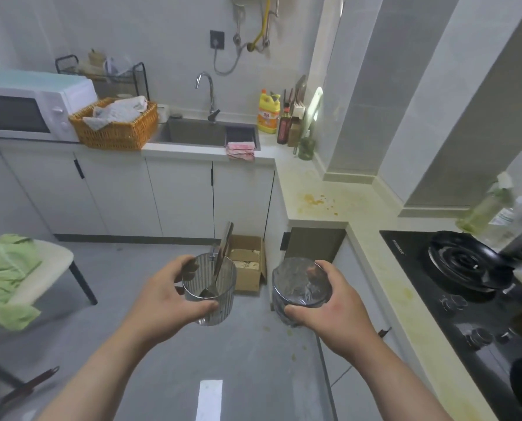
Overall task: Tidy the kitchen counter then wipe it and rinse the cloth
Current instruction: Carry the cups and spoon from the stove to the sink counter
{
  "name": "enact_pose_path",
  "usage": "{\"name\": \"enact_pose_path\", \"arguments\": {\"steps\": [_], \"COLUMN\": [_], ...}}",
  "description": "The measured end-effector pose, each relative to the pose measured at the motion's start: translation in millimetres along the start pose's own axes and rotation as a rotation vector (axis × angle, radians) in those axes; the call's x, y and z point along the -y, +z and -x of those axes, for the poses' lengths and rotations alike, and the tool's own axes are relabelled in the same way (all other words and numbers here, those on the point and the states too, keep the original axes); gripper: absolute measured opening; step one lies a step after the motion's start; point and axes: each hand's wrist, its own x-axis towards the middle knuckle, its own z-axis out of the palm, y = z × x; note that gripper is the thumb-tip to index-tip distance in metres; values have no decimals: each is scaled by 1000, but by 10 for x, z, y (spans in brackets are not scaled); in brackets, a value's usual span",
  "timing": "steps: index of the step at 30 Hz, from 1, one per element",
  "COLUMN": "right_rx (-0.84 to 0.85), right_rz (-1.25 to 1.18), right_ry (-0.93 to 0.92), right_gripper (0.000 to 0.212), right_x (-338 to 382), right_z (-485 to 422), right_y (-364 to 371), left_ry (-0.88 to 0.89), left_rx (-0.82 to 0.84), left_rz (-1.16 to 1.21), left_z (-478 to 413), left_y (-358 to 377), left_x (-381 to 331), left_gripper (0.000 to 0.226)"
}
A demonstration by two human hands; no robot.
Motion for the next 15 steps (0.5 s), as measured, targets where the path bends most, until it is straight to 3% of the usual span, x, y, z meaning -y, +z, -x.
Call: {"name": "enact_pose_path", "arguments": {"steps": [11, 15], "right_rx": [74, 72], "right_rz": [-68, -77], "right_ry": [-16, -26], "right_gripper": [70, 83], "right_x": [-129, -147], "right_z": [-1258, -1786], "right_y": [92, 56], "left_ry": [-61, -74], "left_rx": [-70, -91], "left_rz": [-33, -31], "left_z": [-969, -1417], "left_y": [163, 242], "left_x": [14, -24], "left_gripper": [75, 75]}}
